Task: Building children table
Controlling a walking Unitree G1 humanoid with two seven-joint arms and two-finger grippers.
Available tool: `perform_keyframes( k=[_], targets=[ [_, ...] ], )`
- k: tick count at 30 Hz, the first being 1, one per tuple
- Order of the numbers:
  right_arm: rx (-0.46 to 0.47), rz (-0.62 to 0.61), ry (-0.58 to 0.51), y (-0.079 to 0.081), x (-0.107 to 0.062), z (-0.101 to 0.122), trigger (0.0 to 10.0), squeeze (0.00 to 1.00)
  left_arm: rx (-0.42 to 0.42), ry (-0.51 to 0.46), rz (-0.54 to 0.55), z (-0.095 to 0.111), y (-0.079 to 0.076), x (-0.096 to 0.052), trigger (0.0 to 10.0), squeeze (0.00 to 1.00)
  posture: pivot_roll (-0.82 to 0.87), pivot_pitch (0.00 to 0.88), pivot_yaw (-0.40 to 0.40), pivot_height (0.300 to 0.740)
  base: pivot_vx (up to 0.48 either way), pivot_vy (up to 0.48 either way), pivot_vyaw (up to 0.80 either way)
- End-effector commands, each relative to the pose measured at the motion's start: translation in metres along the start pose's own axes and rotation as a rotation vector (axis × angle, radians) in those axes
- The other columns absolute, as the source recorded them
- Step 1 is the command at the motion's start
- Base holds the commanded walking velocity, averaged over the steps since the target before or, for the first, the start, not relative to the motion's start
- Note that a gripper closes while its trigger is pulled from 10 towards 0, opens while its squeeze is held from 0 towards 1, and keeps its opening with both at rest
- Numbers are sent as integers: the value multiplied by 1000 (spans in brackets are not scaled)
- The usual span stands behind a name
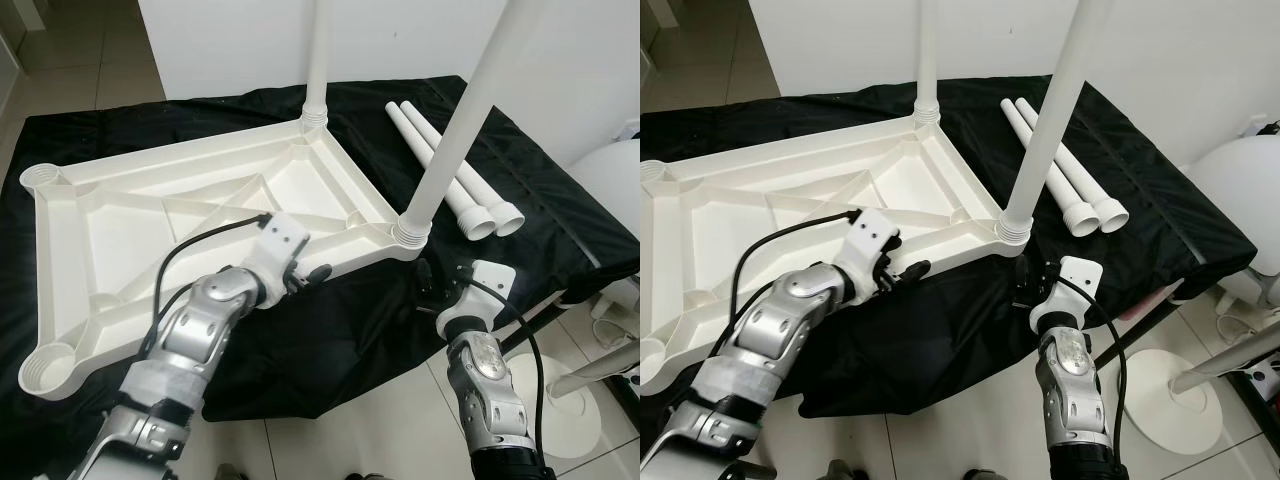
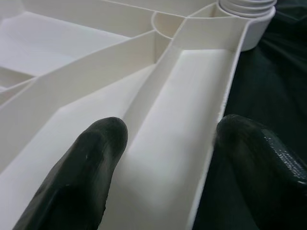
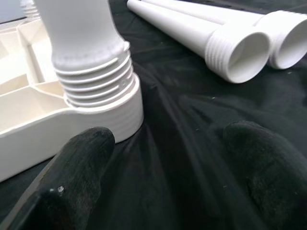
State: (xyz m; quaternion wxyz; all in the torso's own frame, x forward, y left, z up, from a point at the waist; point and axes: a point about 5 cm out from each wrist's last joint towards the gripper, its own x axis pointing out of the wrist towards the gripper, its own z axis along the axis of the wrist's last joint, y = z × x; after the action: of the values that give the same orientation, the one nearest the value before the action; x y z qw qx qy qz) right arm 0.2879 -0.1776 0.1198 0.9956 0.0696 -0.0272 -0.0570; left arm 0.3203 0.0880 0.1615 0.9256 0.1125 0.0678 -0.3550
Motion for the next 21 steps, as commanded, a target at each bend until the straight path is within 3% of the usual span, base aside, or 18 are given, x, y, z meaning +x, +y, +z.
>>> perform_keyframes(
  k=[1,17,21],
  targets=[
    [-3,-11,15,-4,-3,-2,10000,0,15,-12,-62,0,-5,-2,10000,0,-11,113,-12,740,0,0,0],
    [-18,-12,38,-8,-5,-6,10000,0,108,115,-111,-27,-13,-13,10000,0,-7,94,-14,740,0,0,0],
    [-23,-9,39,-6,-5,-7,10000,0,141,193,-101,-37,-12,-14,10000,0,-6,90,-10,740,0,0,0]
  ],
)
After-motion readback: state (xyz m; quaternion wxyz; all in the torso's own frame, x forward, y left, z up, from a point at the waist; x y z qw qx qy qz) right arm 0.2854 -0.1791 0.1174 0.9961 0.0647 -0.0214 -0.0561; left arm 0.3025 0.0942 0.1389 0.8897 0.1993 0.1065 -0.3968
